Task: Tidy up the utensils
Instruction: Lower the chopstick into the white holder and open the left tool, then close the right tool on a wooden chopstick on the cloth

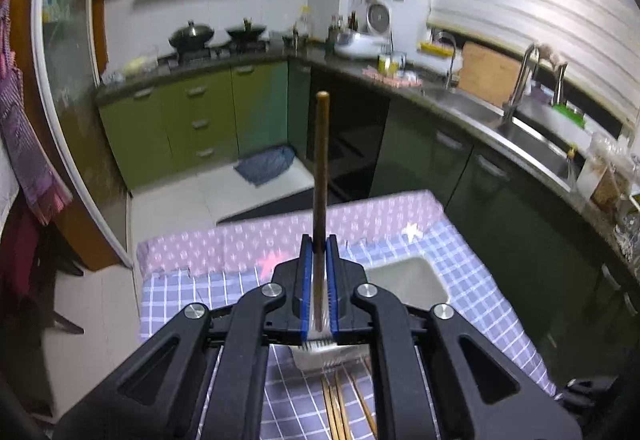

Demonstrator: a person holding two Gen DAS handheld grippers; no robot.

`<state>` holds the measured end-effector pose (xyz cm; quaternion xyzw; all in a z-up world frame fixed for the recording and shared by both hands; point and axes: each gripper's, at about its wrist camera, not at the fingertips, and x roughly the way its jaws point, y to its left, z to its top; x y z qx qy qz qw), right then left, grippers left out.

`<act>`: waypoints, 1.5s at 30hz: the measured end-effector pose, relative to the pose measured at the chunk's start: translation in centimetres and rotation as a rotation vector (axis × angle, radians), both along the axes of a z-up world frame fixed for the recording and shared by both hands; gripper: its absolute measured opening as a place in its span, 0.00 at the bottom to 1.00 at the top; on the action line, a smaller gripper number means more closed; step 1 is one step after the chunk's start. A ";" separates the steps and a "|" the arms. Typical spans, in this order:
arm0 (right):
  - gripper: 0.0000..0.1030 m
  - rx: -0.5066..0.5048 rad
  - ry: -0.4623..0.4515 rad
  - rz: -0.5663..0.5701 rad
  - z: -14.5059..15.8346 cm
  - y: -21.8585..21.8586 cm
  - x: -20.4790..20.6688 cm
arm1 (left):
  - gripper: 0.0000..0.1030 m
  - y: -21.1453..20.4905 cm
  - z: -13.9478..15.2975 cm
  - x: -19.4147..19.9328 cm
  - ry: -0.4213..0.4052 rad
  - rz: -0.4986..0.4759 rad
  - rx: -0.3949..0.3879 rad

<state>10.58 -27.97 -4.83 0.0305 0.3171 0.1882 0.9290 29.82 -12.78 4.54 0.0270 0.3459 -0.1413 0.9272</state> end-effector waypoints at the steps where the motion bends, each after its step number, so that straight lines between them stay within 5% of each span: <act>1: 0.07 0.007 -0.004 0.007 0.5 0.0 0.1 | 0.09 -0.2 -0.8 0.1 0.021 0.002 0.014; 4: 0.07 0.026 -0.028 0.027 2.5 0.4 0.6 | 0.22 -0.2 -2.4 0.0 0.069 -0.012 0.028; 9: 0.06 0.037 0.021 0.017 4.2 0.5 3.0 | 0.22 0.5 -2.7 -1.6 0.075 -0.032 0.033; 12: 0.08 0.014 0.165 -0.017 2.8 -0.2 6.6 | 0.22 0.8 -2.3 -2.3 0.073 -0.044 0.030; 16: 0.25 -0.043 0.453 0.010 -1.4 -0.4 12.2 | 0.22 1.2 -1.8 -2.3 0.079 -0.050 0.008; 23: 0.22 -0.205 0.656 0.004 -6.7 0.7 16.9 | 0.22 2.5 -0.1 -3.9 0.054 -0.065 -0.040; 28: 0.22 -0.257 0.722 -0.013 -9.2 1.0 19.4 | 0.31 3.4 0.3 -5.9 0.064 -0.088 -0.073; 36: 0.14 -0.304 0.755 -0.036 -11.3 2.0 20.5 | 0.31 5.0 -0.5 -7.9 0.119 -0.115 -0.094; 45: 0.07 -0.221 0.703 -0.052 -9.7 0.4 20.1 | 0.31 5.9 -1.8 -8.3 0.161 -0.107 -0.115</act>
